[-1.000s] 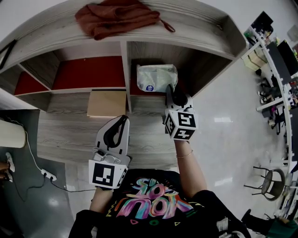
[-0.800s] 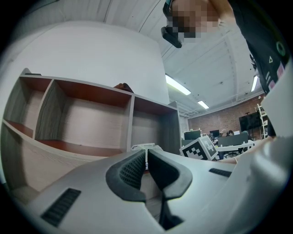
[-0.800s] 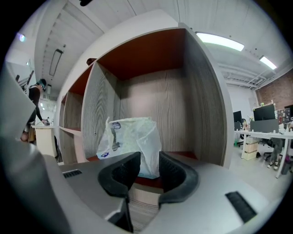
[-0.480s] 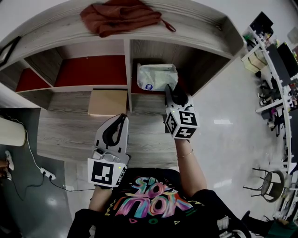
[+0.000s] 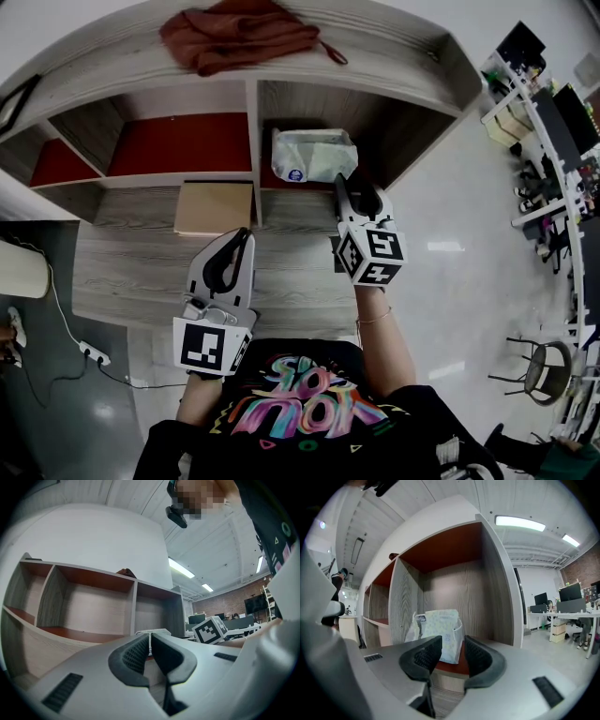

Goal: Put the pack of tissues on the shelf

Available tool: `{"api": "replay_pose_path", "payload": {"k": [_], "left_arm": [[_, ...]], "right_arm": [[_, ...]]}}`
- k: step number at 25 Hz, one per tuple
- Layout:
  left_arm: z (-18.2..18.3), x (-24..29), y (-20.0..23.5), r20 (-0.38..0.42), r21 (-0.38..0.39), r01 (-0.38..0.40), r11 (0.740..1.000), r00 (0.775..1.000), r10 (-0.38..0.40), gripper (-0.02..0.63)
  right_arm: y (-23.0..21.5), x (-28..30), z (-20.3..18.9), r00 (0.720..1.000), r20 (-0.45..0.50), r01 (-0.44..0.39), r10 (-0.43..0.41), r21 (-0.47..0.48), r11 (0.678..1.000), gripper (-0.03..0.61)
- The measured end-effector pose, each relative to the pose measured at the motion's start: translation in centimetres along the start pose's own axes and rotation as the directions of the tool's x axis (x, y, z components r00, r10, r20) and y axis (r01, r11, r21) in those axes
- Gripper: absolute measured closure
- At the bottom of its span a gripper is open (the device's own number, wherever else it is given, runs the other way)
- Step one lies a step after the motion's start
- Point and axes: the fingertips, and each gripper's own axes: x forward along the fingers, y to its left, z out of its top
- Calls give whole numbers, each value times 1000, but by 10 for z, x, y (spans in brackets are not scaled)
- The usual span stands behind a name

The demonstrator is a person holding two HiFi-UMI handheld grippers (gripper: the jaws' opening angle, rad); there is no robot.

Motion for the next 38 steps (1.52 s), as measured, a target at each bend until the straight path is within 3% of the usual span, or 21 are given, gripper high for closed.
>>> {"api": "replay_pose_path", "payload": {"k": [8, 14, 25, 32, 38], "left_arm": [[3, 0, 0, 6, 5, 1, 1000, 1000, -1, 580], [2, 2, -1, 6, 10, 7, 1000, 1000, -7, 580], [0, 1, -10, -3, 13, 34, 999, 999, -33, 580], [1, -5, -5, -5, 22, 20, 1000, 1000, -19, 580], [5, -9, 0, -1, 34, 2, 999, 1000, -2, 580]], "right_arm": [[12, -25, 19, 997, 41, -68, 69, -18, 998, 432], [36, -45, 28, 981, 45, -183, 186, -57, 981, 431], [67, -87, 28, 908, 17, -416, 418, -53, 908, 434], [51, -114, 9, 906, -48, -423, 422, -29, 906, 453], [43, -131, 22, 924, 20, -381, 381, 6, 925, 496]]}}
